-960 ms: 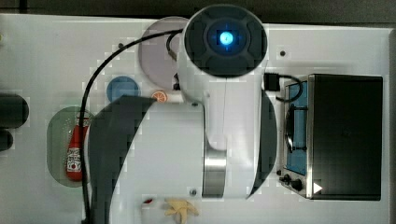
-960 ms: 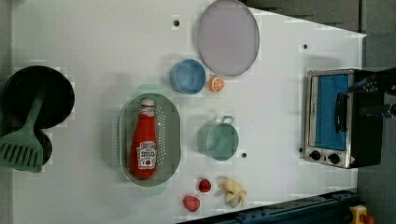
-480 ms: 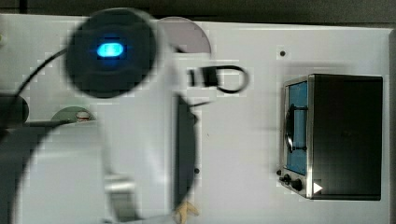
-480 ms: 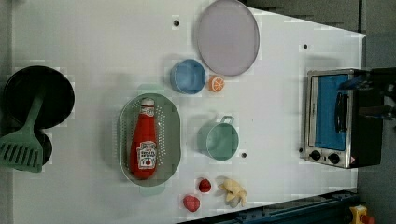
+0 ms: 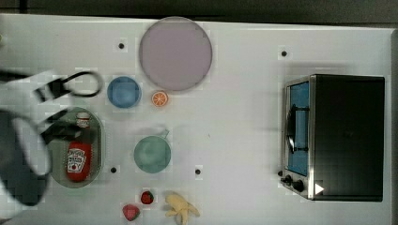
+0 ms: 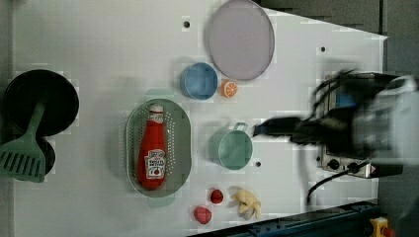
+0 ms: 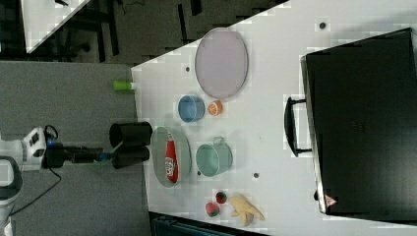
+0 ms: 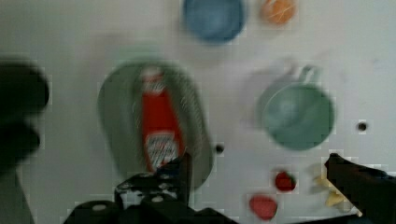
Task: Pick ketchup from strainer and place it on the table
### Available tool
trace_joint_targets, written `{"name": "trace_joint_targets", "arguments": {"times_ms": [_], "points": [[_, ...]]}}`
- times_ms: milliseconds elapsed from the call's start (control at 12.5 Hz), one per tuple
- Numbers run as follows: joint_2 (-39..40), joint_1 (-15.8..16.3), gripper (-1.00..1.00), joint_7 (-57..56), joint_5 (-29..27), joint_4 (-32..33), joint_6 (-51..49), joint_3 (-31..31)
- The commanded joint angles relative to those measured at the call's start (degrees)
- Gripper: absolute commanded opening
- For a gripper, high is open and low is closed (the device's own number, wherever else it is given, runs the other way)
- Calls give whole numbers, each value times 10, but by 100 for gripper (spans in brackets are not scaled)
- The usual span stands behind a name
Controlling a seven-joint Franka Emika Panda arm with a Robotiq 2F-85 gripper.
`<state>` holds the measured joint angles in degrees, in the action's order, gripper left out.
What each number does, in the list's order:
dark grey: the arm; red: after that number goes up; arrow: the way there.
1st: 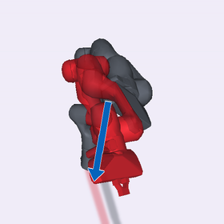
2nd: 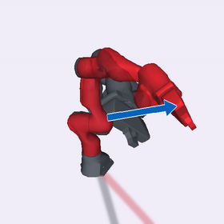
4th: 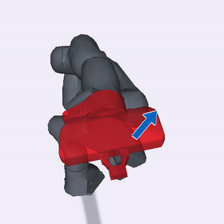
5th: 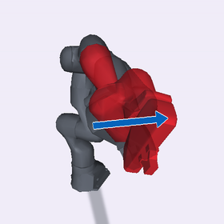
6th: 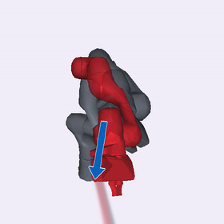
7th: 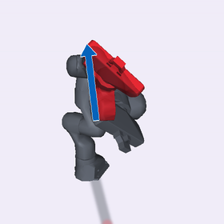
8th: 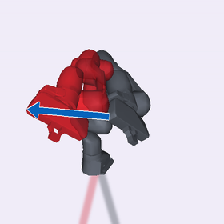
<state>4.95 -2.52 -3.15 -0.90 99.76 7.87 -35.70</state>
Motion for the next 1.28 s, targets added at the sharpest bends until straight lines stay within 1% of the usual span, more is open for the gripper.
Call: {"name": "trace_joint_targets", "arguments": {"times_ms": [80,240,400,640,880,1040,1280], "points": [[28,14,100,17,3,25,24,-43],[53,22,100,44,7,59,81,-67],[72,31,100,88,15,106,155,-74],[99,41,100,98,61,181,276,-73],[139,41,100,111,87,240,402,-71],[171,41,100,127,100,257,462,-68],[219,42,100,146,119,259,486,-59]]}}
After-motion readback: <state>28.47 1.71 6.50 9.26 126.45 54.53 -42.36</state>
